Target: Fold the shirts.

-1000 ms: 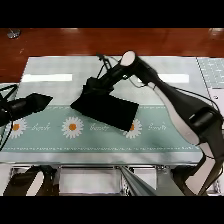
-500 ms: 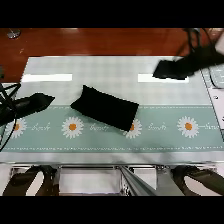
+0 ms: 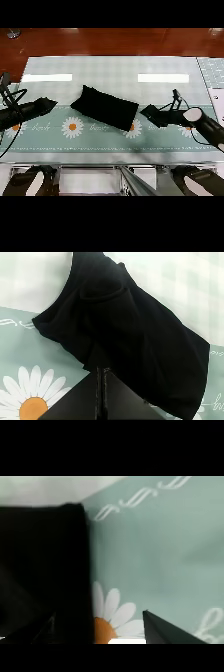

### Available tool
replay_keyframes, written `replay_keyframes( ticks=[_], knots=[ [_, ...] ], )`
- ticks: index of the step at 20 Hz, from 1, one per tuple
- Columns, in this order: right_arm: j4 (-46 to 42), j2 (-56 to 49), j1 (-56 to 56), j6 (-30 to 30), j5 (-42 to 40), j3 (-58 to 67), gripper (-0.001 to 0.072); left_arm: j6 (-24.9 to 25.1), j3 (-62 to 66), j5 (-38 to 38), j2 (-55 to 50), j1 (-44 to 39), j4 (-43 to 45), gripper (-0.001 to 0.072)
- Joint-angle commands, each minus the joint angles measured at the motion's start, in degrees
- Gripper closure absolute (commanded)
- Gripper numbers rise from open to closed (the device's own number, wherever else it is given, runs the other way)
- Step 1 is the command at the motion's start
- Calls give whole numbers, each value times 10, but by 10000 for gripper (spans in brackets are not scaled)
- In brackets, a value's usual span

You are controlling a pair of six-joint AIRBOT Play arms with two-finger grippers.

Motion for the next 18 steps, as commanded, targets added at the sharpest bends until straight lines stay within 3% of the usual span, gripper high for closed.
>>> replay_keyframes(
  ticks=[1, 4, 8, 9, 10, 13, 18],
  knots=[
    [161, -119, 7, -161, 69, 40, 82, 0, -3, 6, 0, 0, -11, 689],
    [162, -203, 9, -167, 113, 99, 83, 0, -3, 6, 0, 0, -13, 690],
    [153, -269, 61, -164, 110, 176, 108, 0, -3, 6, 0, 0, -14, 690],
    [141, -284, 74, -153, 114, 198, 335, 0, -3, 6, 0, 0, -14, 690],
    [137, -291, 80, -154, 121, 218, 674, 0, -3, 6, 0, 0, -14, 690],
    [93, -288, 86, -166, 160, 320, 678, 0, -3, 6, 0, 0, -15, 690],
    [-136, -286, 86, -52, 259, 627, 678, 0, -3, 6, 0, 0, -15, 689]
  ],
)
